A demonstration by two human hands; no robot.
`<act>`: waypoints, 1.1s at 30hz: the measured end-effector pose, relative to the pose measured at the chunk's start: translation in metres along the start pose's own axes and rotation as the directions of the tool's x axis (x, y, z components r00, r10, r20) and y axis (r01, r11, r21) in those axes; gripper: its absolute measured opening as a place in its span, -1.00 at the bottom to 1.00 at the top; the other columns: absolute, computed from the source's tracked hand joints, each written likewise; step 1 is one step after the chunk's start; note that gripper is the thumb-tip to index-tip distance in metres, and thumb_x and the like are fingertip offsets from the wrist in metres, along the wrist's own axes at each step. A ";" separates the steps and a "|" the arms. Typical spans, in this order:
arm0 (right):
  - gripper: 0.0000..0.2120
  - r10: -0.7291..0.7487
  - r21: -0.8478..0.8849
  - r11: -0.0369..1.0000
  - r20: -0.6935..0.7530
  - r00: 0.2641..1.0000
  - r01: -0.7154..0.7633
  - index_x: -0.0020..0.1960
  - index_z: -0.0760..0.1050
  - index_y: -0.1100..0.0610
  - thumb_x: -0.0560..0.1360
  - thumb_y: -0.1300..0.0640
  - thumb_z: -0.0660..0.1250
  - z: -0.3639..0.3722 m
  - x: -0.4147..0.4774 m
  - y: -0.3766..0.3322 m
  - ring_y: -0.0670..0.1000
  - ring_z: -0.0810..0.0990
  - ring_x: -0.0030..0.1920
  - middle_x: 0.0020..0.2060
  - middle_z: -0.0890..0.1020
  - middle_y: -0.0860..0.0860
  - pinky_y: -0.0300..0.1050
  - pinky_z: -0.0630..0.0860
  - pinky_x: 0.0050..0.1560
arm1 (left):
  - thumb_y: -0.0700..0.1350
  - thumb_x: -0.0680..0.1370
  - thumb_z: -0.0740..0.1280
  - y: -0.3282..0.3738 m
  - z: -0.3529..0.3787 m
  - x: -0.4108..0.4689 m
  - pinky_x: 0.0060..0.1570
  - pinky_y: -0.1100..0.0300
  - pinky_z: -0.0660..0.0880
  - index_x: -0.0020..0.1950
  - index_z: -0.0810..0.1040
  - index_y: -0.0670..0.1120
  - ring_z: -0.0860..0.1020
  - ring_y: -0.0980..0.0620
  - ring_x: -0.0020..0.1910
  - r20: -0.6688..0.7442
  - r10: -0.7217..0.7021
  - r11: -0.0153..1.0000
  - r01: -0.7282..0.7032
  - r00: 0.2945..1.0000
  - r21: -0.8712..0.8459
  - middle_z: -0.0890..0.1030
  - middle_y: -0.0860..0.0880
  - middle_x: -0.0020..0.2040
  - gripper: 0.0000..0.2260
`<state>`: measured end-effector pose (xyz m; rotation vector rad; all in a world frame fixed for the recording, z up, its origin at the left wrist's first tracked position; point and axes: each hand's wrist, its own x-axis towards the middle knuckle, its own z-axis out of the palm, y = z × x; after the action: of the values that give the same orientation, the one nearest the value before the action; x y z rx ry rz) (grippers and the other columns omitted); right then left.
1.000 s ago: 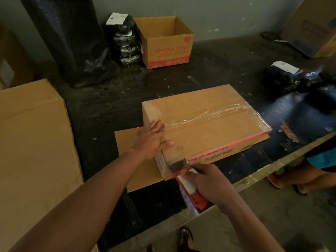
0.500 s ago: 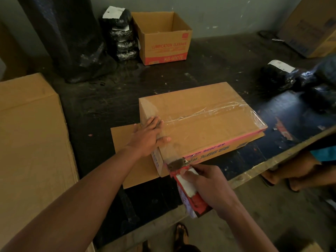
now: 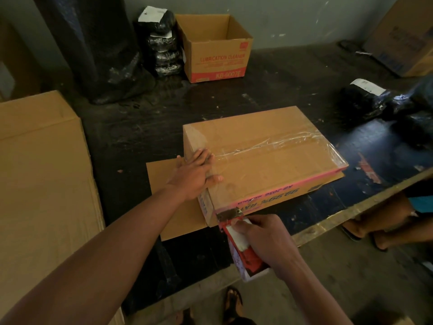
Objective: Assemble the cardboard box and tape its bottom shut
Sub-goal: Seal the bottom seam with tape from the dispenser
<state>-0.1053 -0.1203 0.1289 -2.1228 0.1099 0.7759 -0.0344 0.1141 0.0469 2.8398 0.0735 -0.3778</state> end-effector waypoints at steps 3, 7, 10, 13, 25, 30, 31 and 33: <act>-0.81 0.012 0.004 1.000 0.009 1.000 -0.012 -0.09 0.71 0.06 0.59 -0.02 0.41 0.003 0.000 -0.002 -0.12 0.63 -0.39 -0.35 0.69 -0.06 -0.31 0.44 -0.43 | 0.36 0.64 -0.05 0.005 -0.006 0.000 0.49 -0.37 -0.24 0.67 -0.10 -0.02 -0.21 -0.03 0.64 0.022 -0.011 0.993 0.009 1.000 0.119 -0.15 -0.03 0.68 -0.27; -0.79 0.009 0.004 1.000 0.013 1.000 -0.009 -0.15 0.70 0.05 0.60 0.01 0.40 0.001 0.000 -0.003 -0.01 0.67 -0.27 -0.31 0.70 -0.04 -0.18 0.51 -0.28 | 0.25 0.68 0.04 0.024 -0.008 -0.008 0.56 -0.30 -0.15 0.66 -0.08 -0.08 -0.08 -0.12 0.65 -0.094 0.004 0.987 0.012 0.996 0.162 -0.04 -0.13 0.68 -0.32; -0.83 0.026 -0.014 1.000 0.037 0.999 -0.025 -0.10 0.68 0.04 0.61 0.02 0.39 0.000 -0.002 -0.001 0.00 0.69 -0.23 -0.26 0.71 -0.02 -0.17 0.53 -0.27 | 0.27 0.67 0.02 0.036 0.003 -0.023 0.57 -0.26 -0.01 0.65 0.06 -0.13 0.06 -0.12 0.63 -0.106 0.050 0.991 -0.036 0.993 0.128 0.08 -0.13 0.66 -0.33; -0.83 0.048 0.015 0.999 0.039 0.998 -0.049 -0.05 0.69 0.08 0.61 0.01 0.41 -0.004 -0.003 0.003 -0.07 0.65 -0.29 -0.25 0.70 -0.02 -0.35 0.44 -0.46 | 0.39 0.63 -0.13 0.035 0.021 -0.036 0.55 -0.31 -0.19 0.66 -0.19 -0.07 -0.29 -0.02 0.62 0.018 0.029 0.997 -0.030 0.999 0.070 -0.28 0.00 0.63 -0.23; -0.82 0.022 0.017 1.000 0.063 0.998 -0.023 -0.12 0.67 0.05 0.61 0.03 0.40 -0.015 -0.002 0.004 -0.17 0.60 -0.41 -0.31 0.67 -0.08 -0.42 0.40 -0.53 | 0.42 0.61 -0.10 0.022 0.028 -0.033 0.54 -0.31 -0.24 0.65 -0.28 0.00 -0.41 0.11 0.57 0.027 0.053 0.996 -0.051 0.998 -0.070 -0.36 0.09 0.63 -0.21; -0.86 0.006 -0.051 0.999 0.110 0.994 -0.001 -0.12 0.62 0.02 0.61 0.06 0.38 -0.015 0.001 -0.008 -0.07 0.63 -0.21 -0.25 0.67 -0.09 -0.25 0.48 -0.32 | 0.42 0.60 -0.11 0.023 0.028 -0.034 0.54 -0.31 -0.20 0.66 -0.27 0.00 -0.40 0.11 0.58 0.029 0.047 0.996 -0.045 0.998 -0.074 -0.35 0.08 0.63 -0.21; -0.91 0.009 -0.085 0.996 0.117 0.993 0.000 -0.04 0.63 0.03 0.61 0.07 0.37 -0.014 0.004 -0.011 -0.01 0.64 -0.11 -0.15 0.68 -0.04 -0.16 0.52 -0.21 | 0.43 0.60 -0.12 0.024 0.028 -0.034 0.54 -0.31 -0.20 0.66 -0.27 -0.01 -0.40 0.10 0.58 0.031 0.047 0.996 -0.044 0.998 -0.075 -0.35 0.07 0.64 -0.20; -0.85 0.033 -0.156 0.988 0.130 0.991 -0.013 0.06 0.64 0.11 0.59 0.07 0.35 -0.013 0.009 -0.017 0.09 0.64 -0.03 -0.06 0.69 0.06 -0.07 0.48 -0.13 | 0.43 0.59 -0.12 0.024 0.028 -0.034 0.55 -0.30 -0.20 0.66 -0.27 -0.01 -0.40 0.10 0.58 0.032 0.049 0.996 -0.047 0.998 -0.074 -0.35 0.07 0.64 -0.20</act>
<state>-0.0863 -0.1172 0.1415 -2.2111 0.0036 0.9640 -0.0721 0.0828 0.0364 2.7571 0.0124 -0.4037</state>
